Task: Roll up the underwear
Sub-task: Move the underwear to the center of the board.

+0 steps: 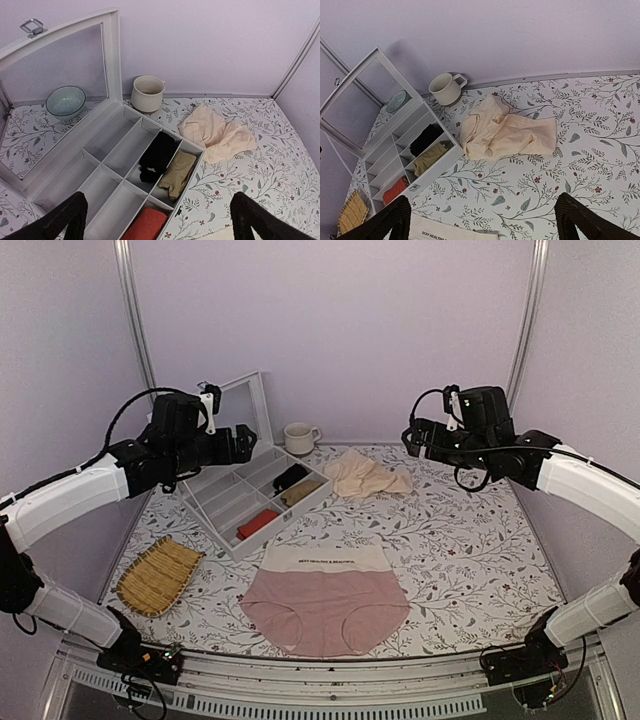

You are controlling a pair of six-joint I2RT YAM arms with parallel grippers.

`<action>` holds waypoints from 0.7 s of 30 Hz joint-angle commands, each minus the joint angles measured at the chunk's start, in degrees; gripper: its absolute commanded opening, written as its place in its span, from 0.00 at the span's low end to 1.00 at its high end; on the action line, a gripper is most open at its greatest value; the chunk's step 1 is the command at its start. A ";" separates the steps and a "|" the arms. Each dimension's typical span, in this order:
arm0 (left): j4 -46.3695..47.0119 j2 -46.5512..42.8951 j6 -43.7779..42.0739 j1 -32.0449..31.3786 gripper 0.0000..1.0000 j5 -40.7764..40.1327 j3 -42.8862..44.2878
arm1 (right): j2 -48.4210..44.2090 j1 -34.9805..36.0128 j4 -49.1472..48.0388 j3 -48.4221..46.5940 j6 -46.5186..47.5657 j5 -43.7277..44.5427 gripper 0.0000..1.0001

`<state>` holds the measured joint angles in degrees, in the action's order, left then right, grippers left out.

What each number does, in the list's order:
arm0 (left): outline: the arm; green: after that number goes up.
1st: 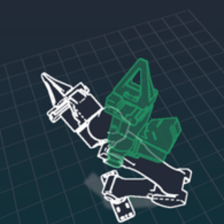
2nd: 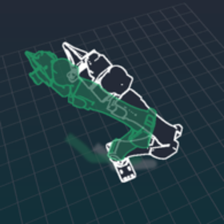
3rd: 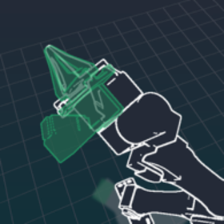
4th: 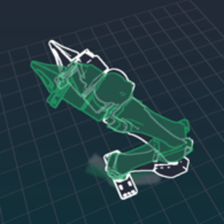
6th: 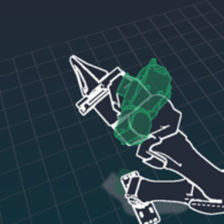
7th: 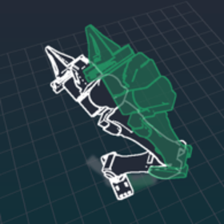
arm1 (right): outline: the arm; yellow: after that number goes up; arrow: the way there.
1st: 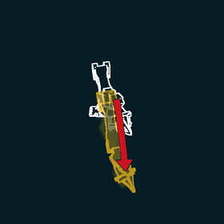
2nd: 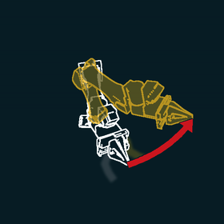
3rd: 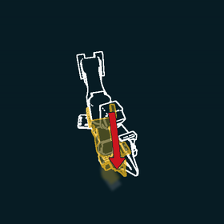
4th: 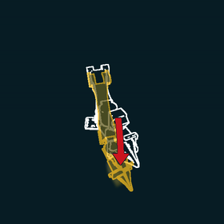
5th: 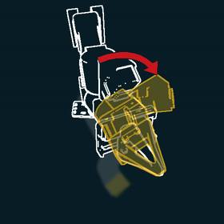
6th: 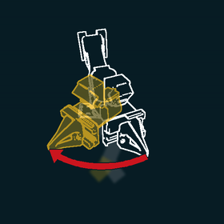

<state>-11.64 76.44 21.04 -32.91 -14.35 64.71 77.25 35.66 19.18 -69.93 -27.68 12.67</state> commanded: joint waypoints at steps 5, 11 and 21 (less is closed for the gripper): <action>1.00 0.12 -0.06 0.85 0.99 0.55 -0.55 | -2.01 0.11 -0.45 1.56 -0.53 -0.50 1.00; 0.95 0.16 -0.03 0.92 0.99 0.55 -0.55 | -1.67 0.11 -0.56 1.38 -0.80 -1.12 1.00; -3.47 -0.25 3.56 0.83 0.99 5.02 -4.14 | -1.70 0.32 -1.04 4.16 -0.67 -9.43 1.00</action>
<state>-11.90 76.44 22.17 -32.86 -12.60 63.42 77.25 35.66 19.00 -68.45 -27.81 8.78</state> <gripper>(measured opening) 0.989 0.998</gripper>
